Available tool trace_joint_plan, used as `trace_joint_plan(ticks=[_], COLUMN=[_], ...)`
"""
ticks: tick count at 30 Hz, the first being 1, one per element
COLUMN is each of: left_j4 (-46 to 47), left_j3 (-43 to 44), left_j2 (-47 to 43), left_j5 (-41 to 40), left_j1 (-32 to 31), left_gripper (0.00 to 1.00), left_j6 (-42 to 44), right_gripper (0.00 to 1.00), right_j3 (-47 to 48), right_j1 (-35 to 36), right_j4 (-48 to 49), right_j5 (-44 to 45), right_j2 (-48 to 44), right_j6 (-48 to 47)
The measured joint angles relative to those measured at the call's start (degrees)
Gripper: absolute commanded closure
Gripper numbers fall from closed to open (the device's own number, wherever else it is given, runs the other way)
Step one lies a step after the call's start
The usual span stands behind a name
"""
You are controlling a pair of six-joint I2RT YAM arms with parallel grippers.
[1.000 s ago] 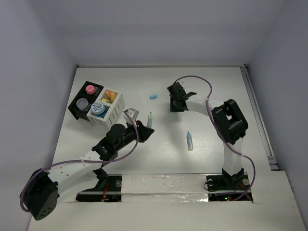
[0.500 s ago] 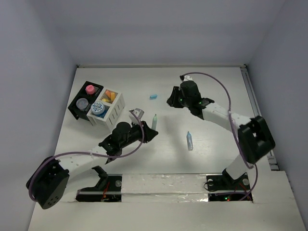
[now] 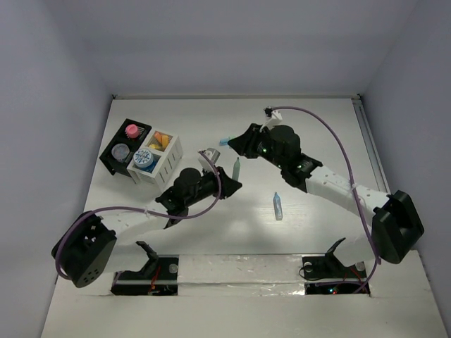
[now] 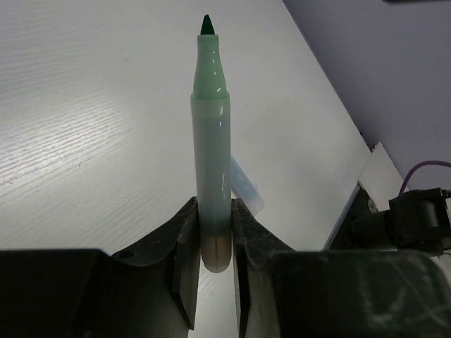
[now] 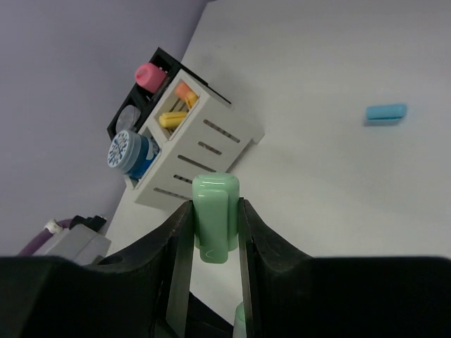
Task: Sort the stationery into containers
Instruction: Pick up the pen cap from the center of the board, then pick up the pen from the center of the board.
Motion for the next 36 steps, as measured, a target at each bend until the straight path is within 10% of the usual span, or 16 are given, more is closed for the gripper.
trace_joint_plan(ticks=[36], left_j4=[-3.7], left_j3=[1.3], left_j2=[-4.0], left_j5=[-8.6], left_j1=[-0.3], left_gripper=[1.0], left_j6=[1.8], right_gripper=[0.91], right_j3=[-2.4], right_j1=[2.2], right_j4=[1.7], right_j5=[1.0], right_j2=[0.1], right_j6=[0.3])
